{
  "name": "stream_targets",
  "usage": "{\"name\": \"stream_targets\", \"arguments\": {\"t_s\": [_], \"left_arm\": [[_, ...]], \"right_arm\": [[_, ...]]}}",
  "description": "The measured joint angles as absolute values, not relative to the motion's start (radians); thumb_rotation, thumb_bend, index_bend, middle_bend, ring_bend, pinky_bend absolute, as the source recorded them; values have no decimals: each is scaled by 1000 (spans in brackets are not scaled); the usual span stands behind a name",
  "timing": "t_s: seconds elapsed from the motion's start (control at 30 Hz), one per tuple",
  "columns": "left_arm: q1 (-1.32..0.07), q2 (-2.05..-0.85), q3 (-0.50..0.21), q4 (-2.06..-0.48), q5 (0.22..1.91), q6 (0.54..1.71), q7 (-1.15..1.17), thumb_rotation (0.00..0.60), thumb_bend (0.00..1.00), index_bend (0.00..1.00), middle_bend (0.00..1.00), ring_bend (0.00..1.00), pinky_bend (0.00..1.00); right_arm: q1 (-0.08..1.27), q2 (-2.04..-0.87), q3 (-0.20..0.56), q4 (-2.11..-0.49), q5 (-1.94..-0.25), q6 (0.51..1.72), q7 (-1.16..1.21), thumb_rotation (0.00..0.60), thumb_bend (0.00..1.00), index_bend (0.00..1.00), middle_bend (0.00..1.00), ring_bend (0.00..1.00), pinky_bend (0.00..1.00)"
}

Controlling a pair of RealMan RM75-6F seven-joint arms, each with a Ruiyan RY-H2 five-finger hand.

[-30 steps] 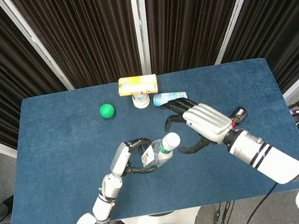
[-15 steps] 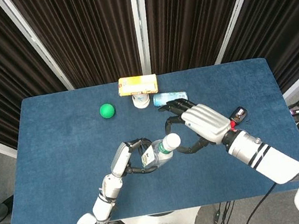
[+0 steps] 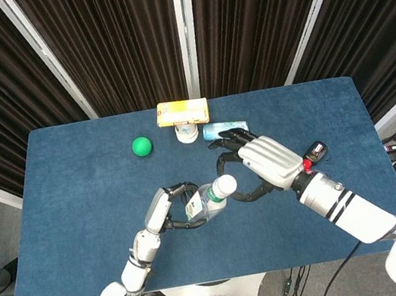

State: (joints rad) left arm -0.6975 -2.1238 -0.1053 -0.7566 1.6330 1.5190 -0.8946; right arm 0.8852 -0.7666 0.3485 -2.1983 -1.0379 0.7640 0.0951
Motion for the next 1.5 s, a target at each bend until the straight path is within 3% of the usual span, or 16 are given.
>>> {"name": "stream_targets", "arguments": {"t_s": [0.3, 0.67, 0.73, 0.87, 0.97, 1.1, 1.5], "left_arm": [[-693, -2084, -99, -753, 1621, 1476, -846, 600, 406, 568, 569, 496, 568], [-707, -1834, -77, -942, 1525, 1160, -387, 600, 391, 543, 521, 432, 461], [-707, -1804, -77, -987, 1496, 1119, -281, 600, 348, 500, 487, 395, 437], [-711, -1749, -83, -1094, 1407, 1019, -50, 600, 192, 293, 317, 238, 345], [-712, -1723, -92, -1167, 1335, 971, 87, 600, 143, 237, 264, 198, 321], [-708, -1690, -109, -1259, 1255, 941, 183, 600, 92, 149, 191, 137, 270], [-615, -1499, -126, -1467, 1243, 1075, 200, 600, 86, 135, 185, 136, 237]], "right_arm": [[832, -747, 359, -2203, -1067, 811, 149, 600, 202, 525, 140, 0, 0], [679, -749, 276, -2103, -1175, 837, 299, 600, 203, 525, 136, 0, 0], [658, -766, 257, -2073, -1198, 839, 322, 600, 204, 525, 136, 0, 0], [630, -803, 227, -2019, -1224, 836, 366, 600, 203, 524, 135, 0, 0], [614, -837, 205, -1970, -1235, 828, 385, 600, 204, 525, 134, 0, 0], [596, -898, 173, -1906, -1261, 831, 386, 600, 203, 529, 132, 0, 0], [601, -1136, 120, -1682, -1281, 827, 277, 600, 181, 486, 98, 0, 0]]}}
